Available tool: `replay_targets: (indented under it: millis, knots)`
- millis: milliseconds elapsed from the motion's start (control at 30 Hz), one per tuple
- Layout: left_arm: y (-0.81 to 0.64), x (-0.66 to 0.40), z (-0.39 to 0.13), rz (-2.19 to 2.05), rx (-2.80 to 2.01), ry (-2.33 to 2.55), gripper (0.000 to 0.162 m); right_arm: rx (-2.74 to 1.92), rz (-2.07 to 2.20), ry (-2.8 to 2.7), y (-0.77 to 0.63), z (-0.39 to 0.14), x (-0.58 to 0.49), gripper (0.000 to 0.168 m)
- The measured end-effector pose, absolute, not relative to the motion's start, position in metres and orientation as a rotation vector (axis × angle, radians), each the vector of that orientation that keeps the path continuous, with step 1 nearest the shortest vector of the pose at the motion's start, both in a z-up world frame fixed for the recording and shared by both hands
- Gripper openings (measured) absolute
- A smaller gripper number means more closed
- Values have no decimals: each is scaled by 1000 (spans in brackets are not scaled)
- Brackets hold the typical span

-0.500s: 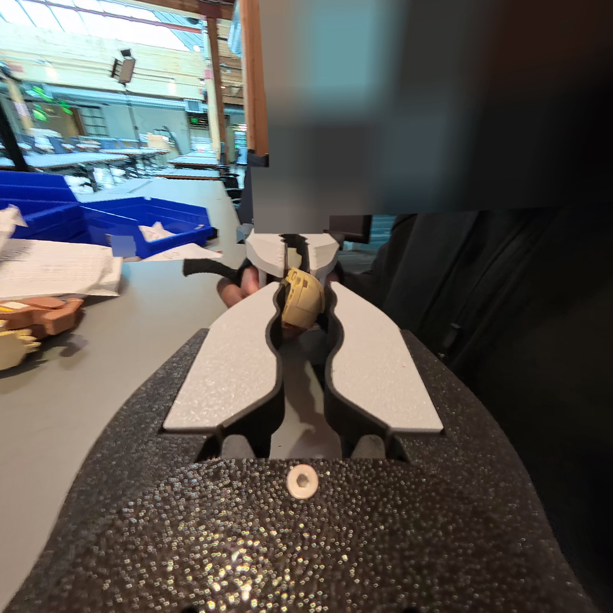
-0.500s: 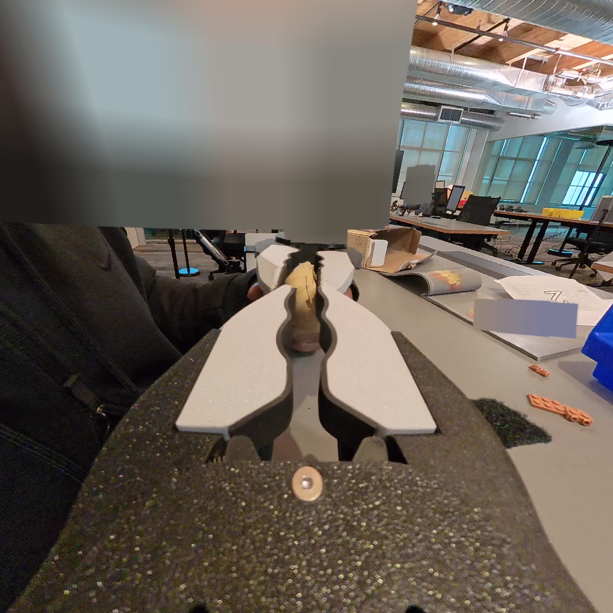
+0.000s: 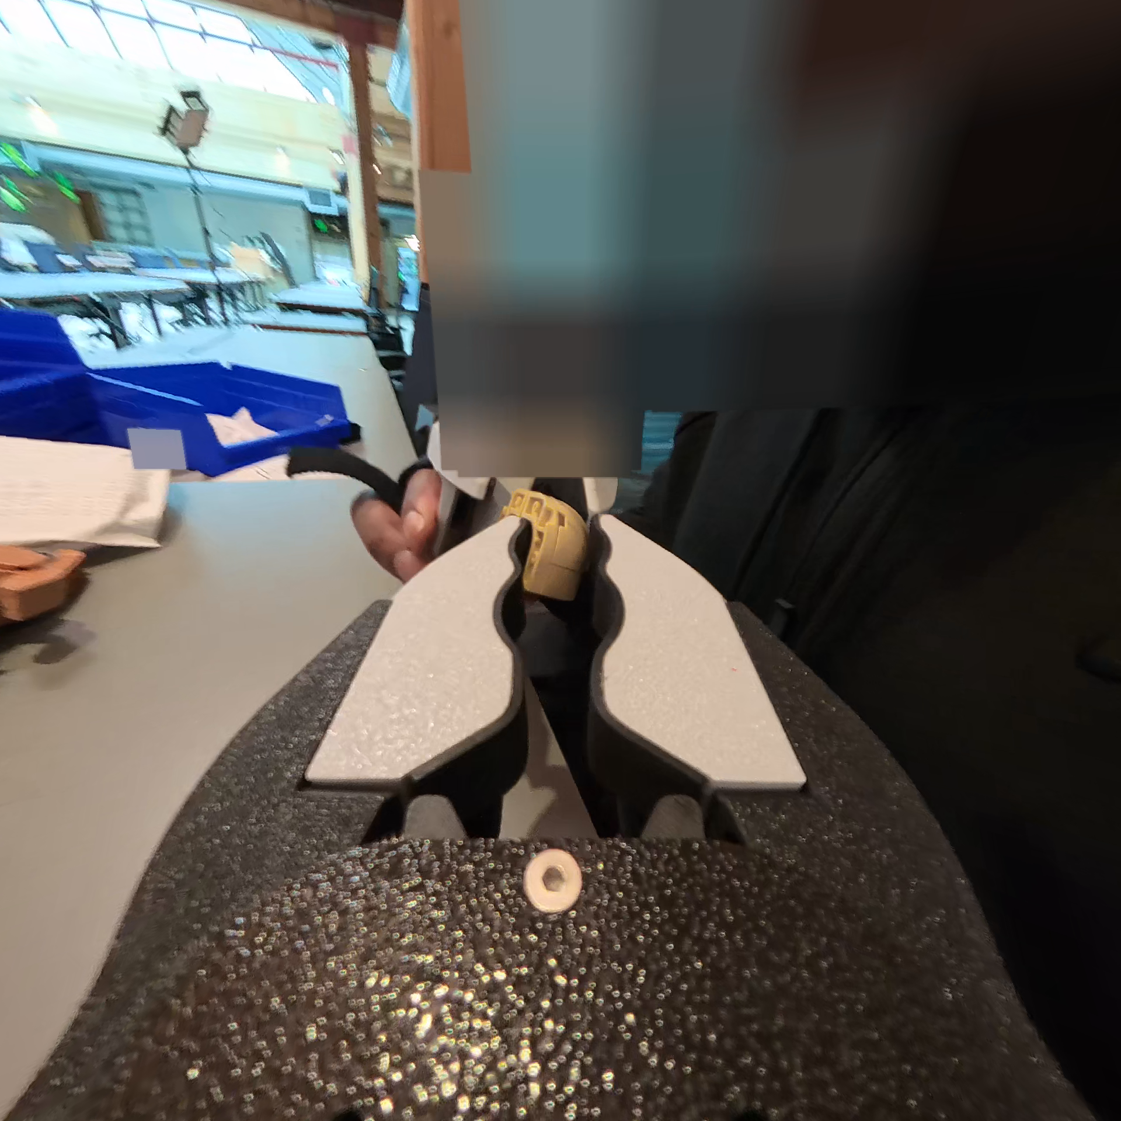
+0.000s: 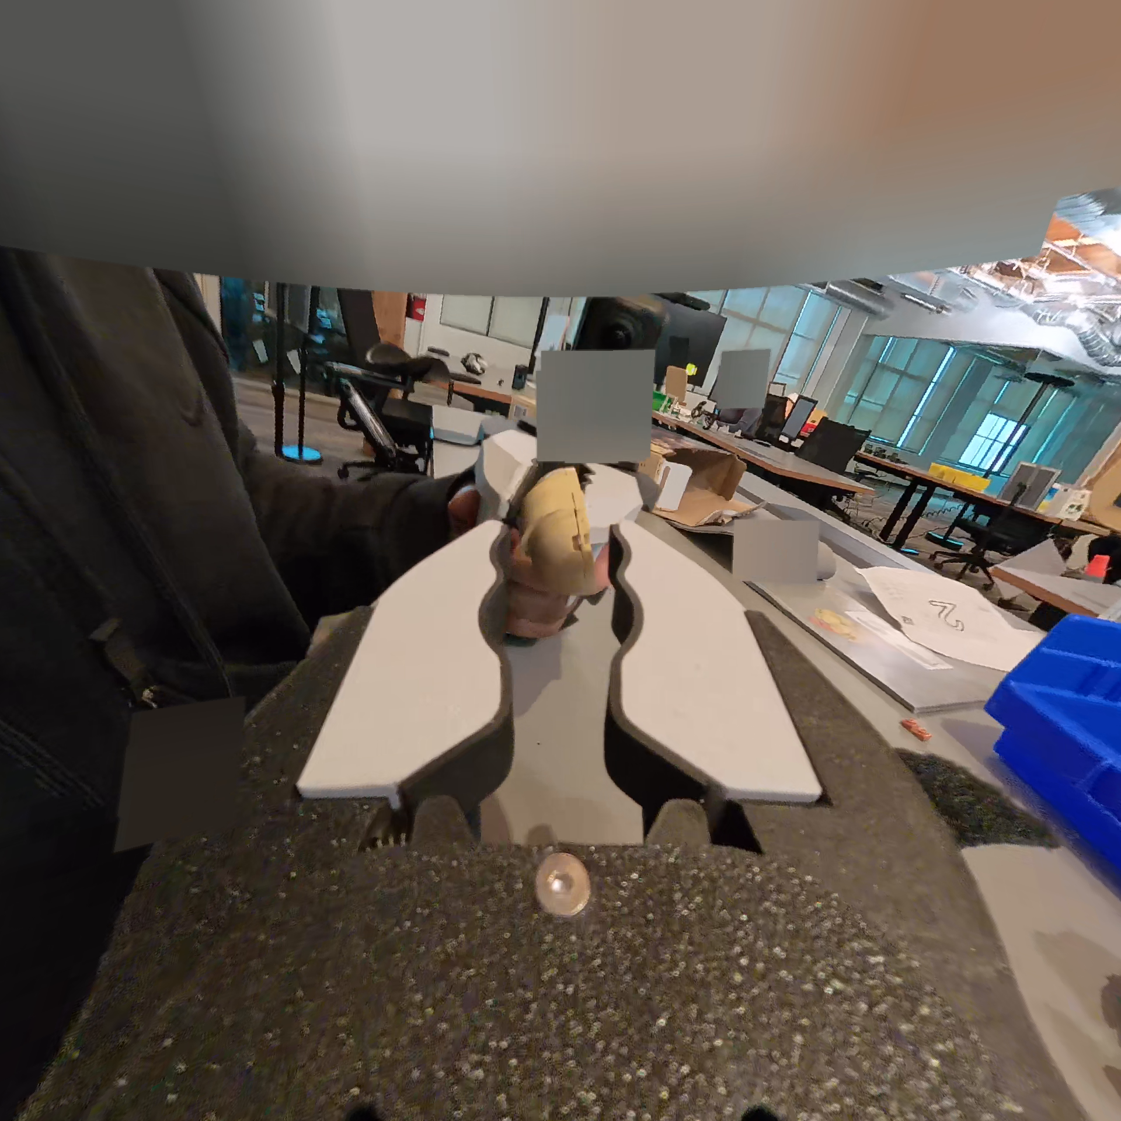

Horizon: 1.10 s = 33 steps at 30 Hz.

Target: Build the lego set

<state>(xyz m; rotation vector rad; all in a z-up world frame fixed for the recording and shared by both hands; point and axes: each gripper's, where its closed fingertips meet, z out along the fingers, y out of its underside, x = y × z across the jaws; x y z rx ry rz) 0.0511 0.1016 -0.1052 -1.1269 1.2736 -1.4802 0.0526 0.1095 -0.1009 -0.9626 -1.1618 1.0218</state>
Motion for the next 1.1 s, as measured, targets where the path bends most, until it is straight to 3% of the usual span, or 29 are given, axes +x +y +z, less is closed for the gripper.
replay_targets:
  millis: [467, 1100]
  knots:
    - [102, 55, -116, -1613, -1284, 1331, 18, -931, 818, -1237, 110, -113, 41, 24]
    - [101, 56, -115, -1757, -1346, 1298, 18, -975, 898, -1236, 109, -112, 42, 21]
